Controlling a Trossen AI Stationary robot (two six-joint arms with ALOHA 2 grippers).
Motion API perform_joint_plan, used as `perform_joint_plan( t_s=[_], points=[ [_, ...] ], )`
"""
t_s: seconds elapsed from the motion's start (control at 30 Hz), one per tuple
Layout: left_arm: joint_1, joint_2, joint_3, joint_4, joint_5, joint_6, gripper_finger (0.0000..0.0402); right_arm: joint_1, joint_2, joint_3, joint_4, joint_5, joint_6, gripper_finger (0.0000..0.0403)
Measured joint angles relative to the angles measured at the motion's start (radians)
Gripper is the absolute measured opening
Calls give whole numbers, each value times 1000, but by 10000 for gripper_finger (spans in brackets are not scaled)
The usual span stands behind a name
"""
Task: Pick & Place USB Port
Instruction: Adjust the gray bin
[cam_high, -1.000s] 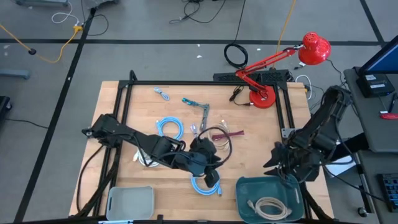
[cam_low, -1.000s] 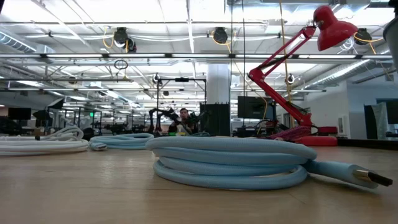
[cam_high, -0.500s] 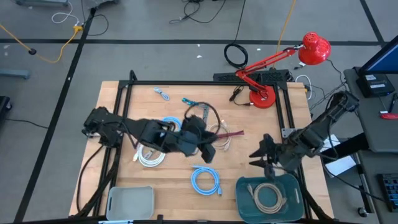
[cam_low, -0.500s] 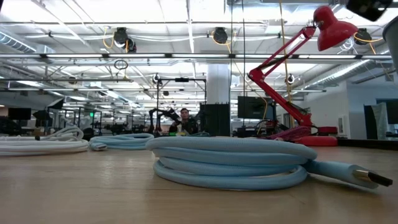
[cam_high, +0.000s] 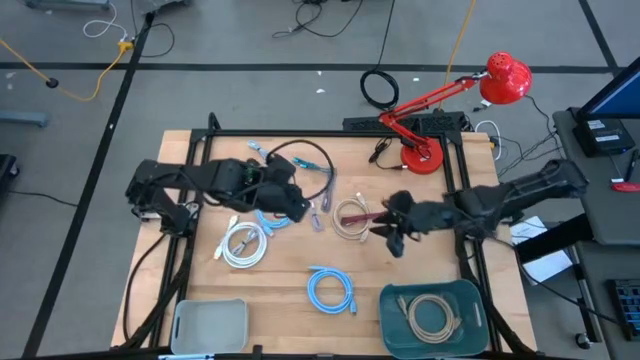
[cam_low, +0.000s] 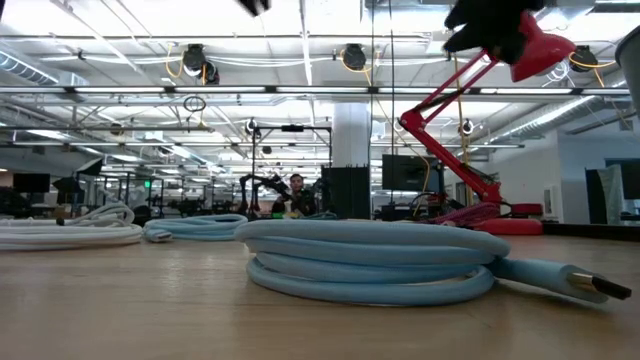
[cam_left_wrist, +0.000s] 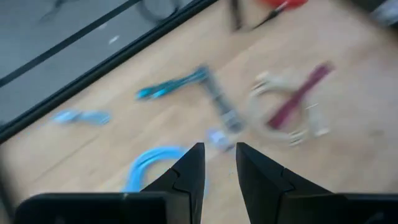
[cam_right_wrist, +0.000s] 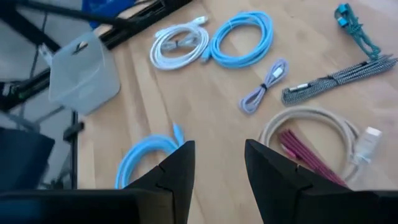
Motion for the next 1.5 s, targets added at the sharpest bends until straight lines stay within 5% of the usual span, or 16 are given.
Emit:
perform_joint_plan(
  t_s=[0.33, 0.57, 0.9, 1.0, 1.1, 1.17, 1.5],
  points=[
    [137, -39, -55, -108, 15, -35, 92, -162, 155, 0, 257, -120, 7, 145],
    [233, -90, -247, -62, 89, -22, 92, -235, 217, 1, 357, -181, 0, 144],
    [389, -195, -587, 333, 240, -197, 93, -270, 205, 29, 351, -219, -37, 144],
    [425, -188, -611, 483, 426, -216, 93, -265, 180, 34, 334, -239, -42, 144],
    [438, -187, -609, 660, 666, -59, 93, -263, 156, 34, 330, -276, -52, 144],
    [425, -185, -608, 755, 725, 36, 93, -263, 133, 32, 315, -301, -66, 144],
    [407, -175, -610, 818, 644, -129, 93, -265, 10, 34, 184, -348, -151, 144]
  ],
)
